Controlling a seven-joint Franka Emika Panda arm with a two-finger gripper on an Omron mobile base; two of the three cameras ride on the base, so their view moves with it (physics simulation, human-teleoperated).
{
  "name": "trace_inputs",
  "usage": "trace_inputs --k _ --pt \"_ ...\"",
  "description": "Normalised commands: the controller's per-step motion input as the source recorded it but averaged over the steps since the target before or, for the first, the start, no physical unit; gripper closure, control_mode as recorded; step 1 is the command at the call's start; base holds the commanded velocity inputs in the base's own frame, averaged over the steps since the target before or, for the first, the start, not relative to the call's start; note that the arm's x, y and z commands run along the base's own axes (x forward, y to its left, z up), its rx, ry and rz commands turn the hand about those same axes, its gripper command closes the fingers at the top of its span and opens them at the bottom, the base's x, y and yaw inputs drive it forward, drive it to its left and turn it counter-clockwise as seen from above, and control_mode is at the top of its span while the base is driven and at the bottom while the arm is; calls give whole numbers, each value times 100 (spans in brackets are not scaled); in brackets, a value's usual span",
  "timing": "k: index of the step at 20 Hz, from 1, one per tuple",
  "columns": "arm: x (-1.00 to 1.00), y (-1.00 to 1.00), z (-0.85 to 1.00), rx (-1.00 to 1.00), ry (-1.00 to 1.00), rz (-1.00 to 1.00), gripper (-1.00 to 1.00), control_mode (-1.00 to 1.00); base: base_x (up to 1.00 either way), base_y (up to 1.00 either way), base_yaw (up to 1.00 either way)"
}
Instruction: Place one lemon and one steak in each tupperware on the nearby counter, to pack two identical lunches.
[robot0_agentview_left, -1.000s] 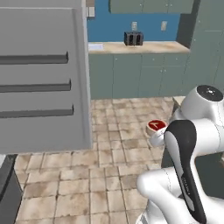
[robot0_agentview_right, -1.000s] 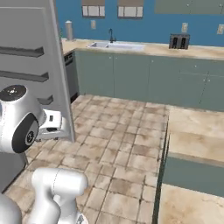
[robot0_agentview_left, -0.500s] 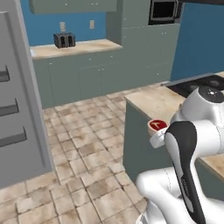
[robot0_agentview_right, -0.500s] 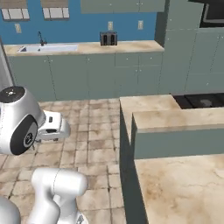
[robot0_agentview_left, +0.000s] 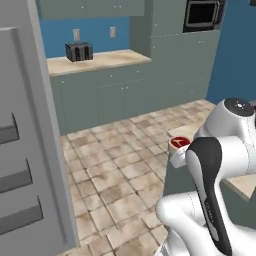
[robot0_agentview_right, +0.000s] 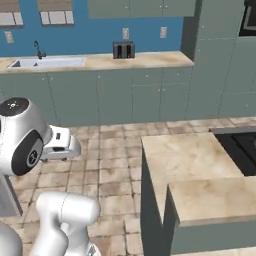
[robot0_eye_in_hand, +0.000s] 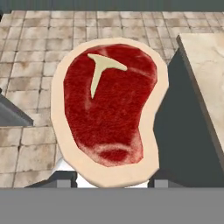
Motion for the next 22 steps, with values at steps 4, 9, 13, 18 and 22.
trace_inputs --k 4,9,13,18,22 --pt "0 0 0 0 0 0 100 100 100 6 25" --pt "0 0 0 0 0 0 100 100 100 0 32" --pt "0 0 0 0 0 0 100 100 100 0 38" --pt "0 0 0 0 0 0 100 100 100 0 54" --pt "0 0 0 0 0 0 100 100 100 1 64"
